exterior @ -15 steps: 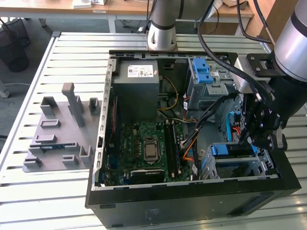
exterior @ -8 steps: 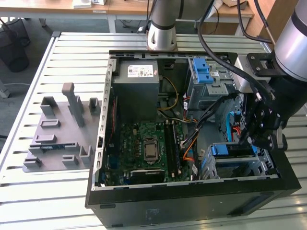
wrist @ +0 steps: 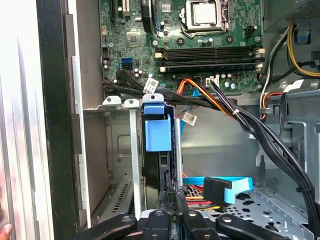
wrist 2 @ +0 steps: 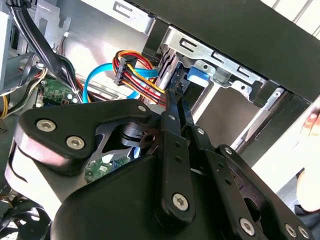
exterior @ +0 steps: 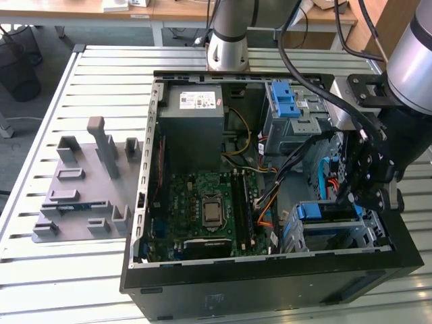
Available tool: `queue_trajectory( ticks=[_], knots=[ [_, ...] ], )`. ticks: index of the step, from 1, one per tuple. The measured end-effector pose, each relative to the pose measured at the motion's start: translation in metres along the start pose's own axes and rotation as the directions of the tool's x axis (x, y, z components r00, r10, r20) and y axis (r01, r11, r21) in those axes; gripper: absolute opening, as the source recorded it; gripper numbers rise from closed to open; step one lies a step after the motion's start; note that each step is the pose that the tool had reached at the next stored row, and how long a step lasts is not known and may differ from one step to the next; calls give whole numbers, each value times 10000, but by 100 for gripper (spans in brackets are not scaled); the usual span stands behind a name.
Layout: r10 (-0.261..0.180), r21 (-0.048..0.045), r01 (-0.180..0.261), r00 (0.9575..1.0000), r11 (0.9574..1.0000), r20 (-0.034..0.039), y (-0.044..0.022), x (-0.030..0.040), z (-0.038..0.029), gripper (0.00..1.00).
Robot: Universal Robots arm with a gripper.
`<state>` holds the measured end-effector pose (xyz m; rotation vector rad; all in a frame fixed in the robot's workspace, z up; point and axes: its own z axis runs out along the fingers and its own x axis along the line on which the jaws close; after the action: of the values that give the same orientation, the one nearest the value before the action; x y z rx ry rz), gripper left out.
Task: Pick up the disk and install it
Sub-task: 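Insert the first disk wire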
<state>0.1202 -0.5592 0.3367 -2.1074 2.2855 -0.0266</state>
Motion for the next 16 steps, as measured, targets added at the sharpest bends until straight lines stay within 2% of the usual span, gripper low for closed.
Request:
queue_trajectory(
  ticks=[10, 16],
  knots=[
    [189, -9, -189, 9998, 9998, -6, -5, 7, 22, 16],
    [260, -79, -260, 9997, 9996, -15, -9, 12, 20, 16]
  ],
)
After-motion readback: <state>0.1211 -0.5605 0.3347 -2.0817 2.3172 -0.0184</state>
